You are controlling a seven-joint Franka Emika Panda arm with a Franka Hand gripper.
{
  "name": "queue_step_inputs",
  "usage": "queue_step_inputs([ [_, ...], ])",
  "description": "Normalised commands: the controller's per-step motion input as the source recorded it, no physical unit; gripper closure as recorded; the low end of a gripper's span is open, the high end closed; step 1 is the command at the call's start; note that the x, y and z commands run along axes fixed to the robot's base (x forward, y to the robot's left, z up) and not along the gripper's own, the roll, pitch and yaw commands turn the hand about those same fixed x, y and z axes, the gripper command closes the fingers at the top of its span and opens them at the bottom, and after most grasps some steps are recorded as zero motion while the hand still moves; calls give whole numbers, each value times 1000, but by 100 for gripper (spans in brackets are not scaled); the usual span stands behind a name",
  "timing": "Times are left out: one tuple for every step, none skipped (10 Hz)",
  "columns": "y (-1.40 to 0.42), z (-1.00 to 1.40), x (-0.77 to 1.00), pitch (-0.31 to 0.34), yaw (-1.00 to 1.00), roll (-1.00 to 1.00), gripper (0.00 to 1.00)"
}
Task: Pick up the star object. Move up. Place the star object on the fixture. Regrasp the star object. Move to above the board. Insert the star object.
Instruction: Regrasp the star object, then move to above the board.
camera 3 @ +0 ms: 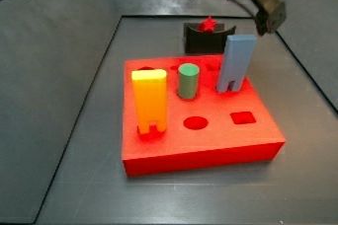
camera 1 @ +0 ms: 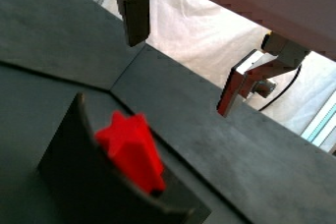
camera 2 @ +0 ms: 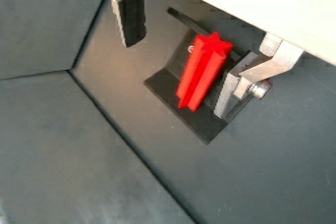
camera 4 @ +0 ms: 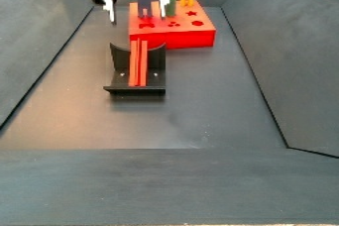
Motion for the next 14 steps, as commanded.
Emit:
queue_step_inputs([
  [37, -1000, 105, -48, 26, 65, 0],
  [30, -1000, 118, -31, 12, 67, 0],
  [22, -1000, 130, -22, 8, 67, 0],
  [14, -832, 109, -12, 9, 66, 0],
  [10, -739, 97, -9, 8, 66, 0],
  [6, -553, 85, -10, 15, 63, 0],
  [3, -418, 80, -9, 20, 58, 0],
  [3, -241, 78, -10, 28, 55, 0],
  [-4, -187, 45, 2, 30, 48, 0],
  [-8, -168, 24, -3, 24, 47, 0],
  [-7, -168, 24, -3, 24, 47, 0],
  [-7, -168, 24, -3, 24, 47, 0],
  [0, 0, 0, 0, 0, 0, 100],
  [-79, 1000, -8, 290, 203, 49, 100],
])
